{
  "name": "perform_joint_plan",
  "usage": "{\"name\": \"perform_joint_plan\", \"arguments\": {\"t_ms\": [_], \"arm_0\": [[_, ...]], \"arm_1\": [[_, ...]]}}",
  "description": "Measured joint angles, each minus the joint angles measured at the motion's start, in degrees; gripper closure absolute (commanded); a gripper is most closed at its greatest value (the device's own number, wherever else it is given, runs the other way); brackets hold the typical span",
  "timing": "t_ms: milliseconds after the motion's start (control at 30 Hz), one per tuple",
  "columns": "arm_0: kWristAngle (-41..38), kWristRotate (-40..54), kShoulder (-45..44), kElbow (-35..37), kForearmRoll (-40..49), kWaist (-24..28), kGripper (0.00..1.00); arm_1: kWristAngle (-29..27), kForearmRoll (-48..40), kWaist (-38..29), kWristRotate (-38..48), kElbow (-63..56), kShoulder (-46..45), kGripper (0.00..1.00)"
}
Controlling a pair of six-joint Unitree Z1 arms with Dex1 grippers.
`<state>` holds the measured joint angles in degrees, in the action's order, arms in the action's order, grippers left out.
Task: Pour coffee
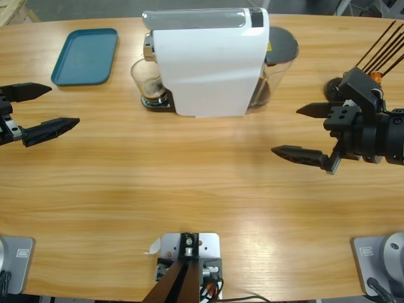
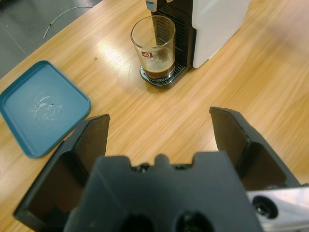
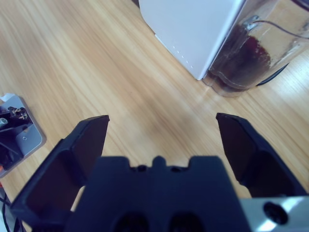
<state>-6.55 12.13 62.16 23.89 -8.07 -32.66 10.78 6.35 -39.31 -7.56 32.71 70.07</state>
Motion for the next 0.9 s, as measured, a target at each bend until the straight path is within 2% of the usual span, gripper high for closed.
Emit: {"name": "perform_joint_plan", "arguments": {"t_ms": [900], "arm_0": [[0.0, 0.0, 0.1, 0.0, 0.0, 0.0, 0.101]], "arm_1": [[0.0, -0.6, 0.0, 0.0, -0.1, 0.0, 0.004]]}}
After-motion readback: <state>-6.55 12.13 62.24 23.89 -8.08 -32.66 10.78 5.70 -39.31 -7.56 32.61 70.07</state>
